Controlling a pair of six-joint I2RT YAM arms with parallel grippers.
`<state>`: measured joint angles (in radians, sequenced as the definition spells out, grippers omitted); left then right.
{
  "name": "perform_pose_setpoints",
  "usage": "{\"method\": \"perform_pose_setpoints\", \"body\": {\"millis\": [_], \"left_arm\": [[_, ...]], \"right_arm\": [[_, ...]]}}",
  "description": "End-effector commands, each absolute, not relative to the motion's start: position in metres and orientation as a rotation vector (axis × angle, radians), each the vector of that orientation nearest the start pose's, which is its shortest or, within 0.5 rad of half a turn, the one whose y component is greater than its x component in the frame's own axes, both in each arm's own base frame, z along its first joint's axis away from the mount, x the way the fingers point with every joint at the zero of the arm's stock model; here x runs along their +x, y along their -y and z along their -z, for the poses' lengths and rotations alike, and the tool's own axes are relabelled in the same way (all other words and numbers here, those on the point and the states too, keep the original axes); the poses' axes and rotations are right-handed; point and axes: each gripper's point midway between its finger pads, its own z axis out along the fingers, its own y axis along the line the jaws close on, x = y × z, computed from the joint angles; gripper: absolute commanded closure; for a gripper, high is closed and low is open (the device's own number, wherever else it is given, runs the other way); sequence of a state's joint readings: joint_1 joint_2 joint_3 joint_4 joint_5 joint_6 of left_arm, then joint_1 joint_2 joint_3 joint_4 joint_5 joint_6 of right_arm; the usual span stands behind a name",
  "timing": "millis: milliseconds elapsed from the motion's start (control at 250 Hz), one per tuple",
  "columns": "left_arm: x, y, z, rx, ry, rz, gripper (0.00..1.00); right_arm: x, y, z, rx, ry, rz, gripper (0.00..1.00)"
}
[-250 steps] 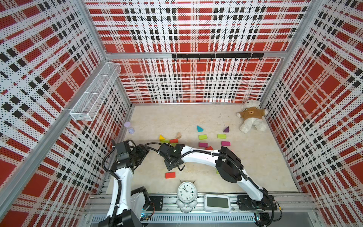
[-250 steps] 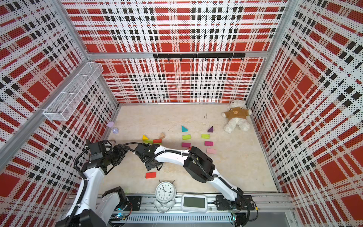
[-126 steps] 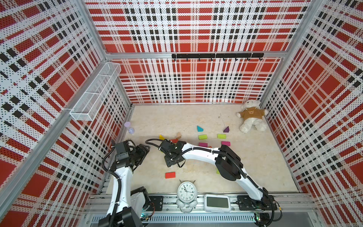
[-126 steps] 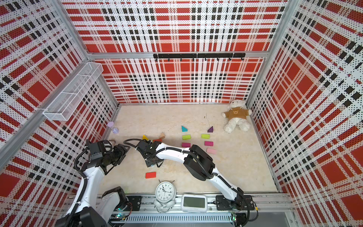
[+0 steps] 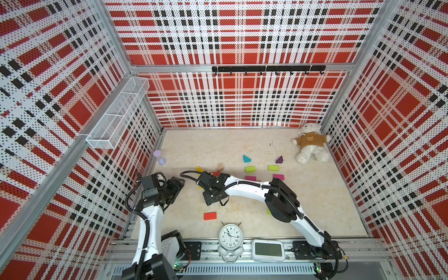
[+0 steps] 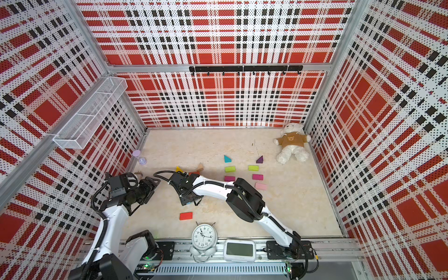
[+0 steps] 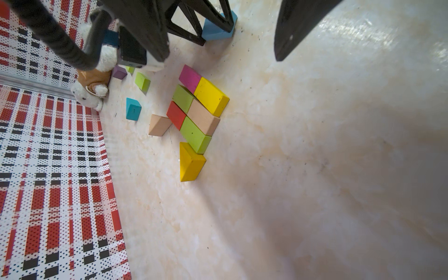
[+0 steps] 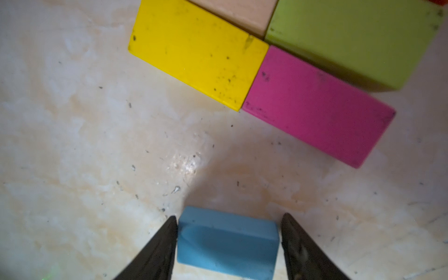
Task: Assemble a carrot with building blocks
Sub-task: Assemble the building block at the center of the board.
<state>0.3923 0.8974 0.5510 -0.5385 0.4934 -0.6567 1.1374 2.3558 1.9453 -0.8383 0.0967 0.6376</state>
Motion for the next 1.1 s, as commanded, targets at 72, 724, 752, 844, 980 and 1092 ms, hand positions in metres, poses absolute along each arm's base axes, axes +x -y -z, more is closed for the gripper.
{"method": "perform_pose_setpoints", "body": {"millis": [72,724,752,844,980,1092], "left_arm": [[0.267,-0.023,-0.13,-1.0,-2.183,0.729,0.28],[0.268,-0.021,-0.131,-0.994,-2.183,0.752,0.28],[0.268,-0.021,-0.131,-0.995,-2.182,0.754,0.28],[0.269,-0.02,-0.131,-0.994,-2.185,0.756,0.28],[0.269,-0.02,-0.131,-0.993,-2.184,0.76,0.28],[0.27,-0.02,-0.131,-0.991,-2.183,0.762,0.28]], "right_arm": [[0.237,-0.475,-0.008,-0.696,-2.797,-0.217,0.36],[0.268,-0.496,-0.019,-0.492,-2.744,-0.332,0.41],[0.269,-0.496,-0.019,-0.484,-2.744,-0.336,0.41],[0.274,-0.496,-0.019,-0.458,-2.741,-0.342,0.41],[0.281,-0.498,-0.02,-0.432,-2.726,-0.357,0.41],[0.285,-0.498,-0.02,-0.405,-2.717,-0.352,0.41]]}}
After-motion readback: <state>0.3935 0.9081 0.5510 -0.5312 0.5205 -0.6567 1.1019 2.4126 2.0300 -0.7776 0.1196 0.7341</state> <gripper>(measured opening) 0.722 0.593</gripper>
